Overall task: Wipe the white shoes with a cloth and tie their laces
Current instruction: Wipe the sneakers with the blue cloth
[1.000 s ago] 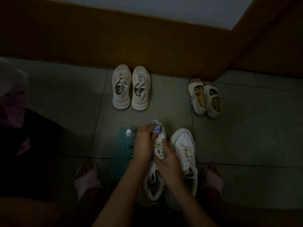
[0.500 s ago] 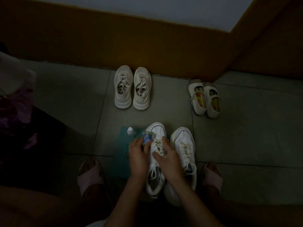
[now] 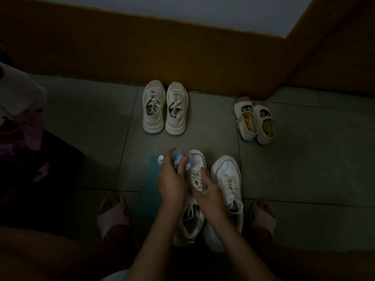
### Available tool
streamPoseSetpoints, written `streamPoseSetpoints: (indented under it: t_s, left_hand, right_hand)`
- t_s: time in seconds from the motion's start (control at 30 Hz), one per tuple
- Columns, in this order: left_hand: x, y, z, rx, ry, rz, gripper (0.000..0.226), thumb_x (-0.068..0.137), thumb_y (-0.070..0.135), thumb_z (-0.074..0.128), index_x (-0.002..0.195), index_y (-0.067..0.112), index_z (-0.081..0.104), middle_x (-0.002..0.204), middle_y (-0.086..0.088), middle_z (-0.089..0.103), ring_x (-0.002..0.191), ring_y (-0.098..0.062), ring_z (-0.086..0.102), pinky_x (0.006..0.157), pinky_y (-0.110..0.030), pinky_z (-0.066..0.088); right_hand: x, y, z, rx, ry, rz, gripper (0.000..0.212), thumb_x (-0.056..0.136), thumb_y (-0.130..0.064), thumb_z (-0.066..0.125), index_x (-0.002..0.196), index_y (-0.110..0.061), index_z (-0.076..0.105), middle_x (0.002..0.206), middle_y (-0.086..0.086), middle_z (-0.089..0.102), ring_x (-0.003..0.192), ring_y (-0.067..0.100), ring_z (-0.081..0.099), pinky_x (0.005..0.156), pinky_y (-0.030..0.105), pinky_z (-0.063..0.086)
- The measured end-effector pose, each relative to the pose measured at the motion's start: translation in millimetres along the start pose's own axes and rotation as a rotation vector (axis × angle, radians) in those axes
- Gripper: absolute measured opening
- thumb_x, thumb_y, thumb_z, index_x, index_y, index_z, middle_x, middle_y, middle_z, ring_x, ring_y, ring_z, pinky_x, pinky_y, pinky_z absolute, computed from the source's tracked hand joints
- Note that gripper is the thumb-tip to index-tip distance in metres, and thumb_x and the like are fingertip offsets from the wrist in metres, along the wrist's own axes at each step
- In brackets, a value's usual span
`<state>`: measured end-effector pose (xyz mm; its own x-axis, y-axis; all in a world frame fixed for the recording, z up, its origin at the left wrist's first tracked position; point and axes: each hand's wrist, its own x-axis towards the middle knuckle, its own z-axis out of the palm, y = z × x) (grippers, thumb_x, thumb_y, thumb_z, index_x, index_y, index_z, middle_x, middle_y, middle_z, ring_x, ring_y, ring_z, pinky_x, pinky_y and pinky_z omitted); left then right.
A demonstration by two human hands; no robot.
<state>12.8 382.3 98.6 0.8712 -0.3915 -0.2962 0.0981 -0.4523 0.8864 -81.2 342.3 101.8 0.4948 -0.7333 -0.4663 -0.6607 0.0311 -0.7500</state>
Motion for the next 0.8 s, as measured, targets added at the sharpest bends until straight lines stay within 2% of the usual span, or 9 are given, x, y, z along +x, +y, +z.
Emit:
streamPoseSetpoints:
  t_s: [0.07, 0.17, 0.3, 0.4, 0.47, 0.53, 0.6, 0.67, 0.8]
  left_hand:
    - [16.3, 18.4, 6.6, 0.029, 0.026, 0.101, 0.035, 0.092, 0.036, 0.054, 0.125, 0.026, 0.047, 0.098, -0.001, 0.063, 0.087, -0.017, 0.060, 0.073, -0.033, 0.046]
    - [36.7, 28.6, 21.8, 0.083, 0.024, 0.274, 0.029, 0.091, 0.032, 0.051, 0.114, 0.015, 0.054, 0.109, -0.009, 0.059, 0.094, -0.022, 0.058, 0.077, -0.032, 0.043]
    - [48.7, 9.2, 37.4, 0.246, -0.067, 0.254, 0.015, 0.090, 0.021, 0.056, 0.097, 0.010, 0.064, 0.112, -0.009, 0.053, 0.092, -0.022, 0.059, 0.074, -0.029, 0.042]
    - [46.6, -6.1, 37.1, 0.280, -0.136, 0.315, 0.016, 0.090, 0.021, 0.058, 0.090, 0.010, 0.070, 0.101, -0.006, 0.062, 0.083, -0.020, 0.062, 0.073, -0.023, 0.041]
    - [46.2, -9.8, 32.3, 0.275, -0.164, 0.365, 0.017, 0.090, 0.018, 0.059, 0.093, 0.008, 0.072, 0.100, -0.007, 0.065, 0.085, -0.020, 0.062, 0.073, -0.018, 0.038]
    - [47.2, -12.0, 27.2, 0.272, -0.208, 0.398, 0.018, 0.089, 0.015, 0.059, 0.100, 0.007, 0.072, 0.103, -0.009, 0.065, 0.089, -0.021, 0.063, 0.080, -0.025, 0.045]
    - [47.1, -13.9, 23.9, 0.270, -0.235, 0.416, 0.021, 0.089, 0.014, 0.058, 0.105, 0.009, 0.071, 0.105, -0.008, 0.064, 0.094, -0.022, 0.062, 0.084, -0.030, 0.048]
    - [44.6, -15.1, 22.5, 0.293, -0.228, 0.438, 0.025, 0.090, 0.011, 0.056, 0.111, 0.014, 0.069, 0.109, -0.007, 0.062, 0.099, -0.020, 0.061, 0.085, -0.026, 0.046]
    - [43.3, -14.3, 22.4, 0.349, -0.216, 0.456, 0.029, 0.088, 0.006, 0.056, 0.110, 0.018, 0.070, 0.113, -0.005, 0.062, 0.100, -0.020, 0.061, 0.080, -0.020, 0.042]
  right_hand:
    - [0.9, 0.7, 0.9, 0.006, -0.003, -0.005, 0.065, 0.089, -0.018, 0.062, 0.146, -0.018, 0.029, 0.153, 0.000, 0.028, 0.139, 0.013, 0.030, 0.111, 0.021, 0.028]
    - [1.8, 0.1, 0.3, 0.028, -0.019, -0.004, 0.066, 0.090, -0.019, 0.061, 0.146, -0.018, 0.029, 0.154, -0.003, 0.026, 0.138, 0.012, 0.032, 0.105, 0.016, 0.029]
    - [2.8, 3.2, 1.4, 0.025, 0.007, 0.003, 0.064, 0.089, -0.024, 0.061, 0.145, -0.022, 0.030, 0.150, -0.001, 0.036, 0.133, 0.013, 0.039, 0.110, 0.028, 0.035]
    - [3.4, 3.9, 2.2, 0.009, 0.012, 0.018, 0.062, 0.090, -0.024, 0.060, 0.145, -0.022, 0.032, 0.144, 0.001, 0.044, 0.125, 0.013, 0.047, 0.099, 0.020, 0.038]
    - [3.5, 2.9, 2.4, 0.008, 0.023, 0.004, 0.059, 0.090, -0.022, 0.060, 0.144, -0.020, 0.035, 0.141, 0.003, 0.047, 0.117, 0.010, 0.049, 0.094, 0.017, 0.037]
    - [4.0, 2.3, 2.5, 0.017, 0.027, -0.009, 0.059, 0.090, -0.020, 0.061, 0.143, -0.018, 0.036, 0.141, 0.004, 0.047, 0.114, 0.005, 0.046, 0.094, 0.015, 0.035]
    - [3.7, 1.6, 2.7, 0.008, 0.015, -0.011, 0.060, 0.090, -0.019, 0.061, 0.144, -0.017, 0.034, 0.146, 0.001, 0.041, 0.125, 0.008, 0.042, 0.097, 0.014, 0.031]
    - [3.1, 2.0, 2.2, 0.010, 0.014, -0.013, 0.061, 0.089, -0.019, 0.062, 0.144, -0.018, 0.034, 0.148, 0.001, 0.038, 0.130, 0.010, 0.040, 0.101, 0.015, 0.031]
    - [3.3, 1.2, 0.2, 0.031, 0.002, -0.012, 0.062, 0.089, -0.017, 0.062, 0.143, -0.016, 0.034, 0.143, 0.001, 0.044, 0.114, -0.002, 0.038, 0.092, 0.008, 0.029]
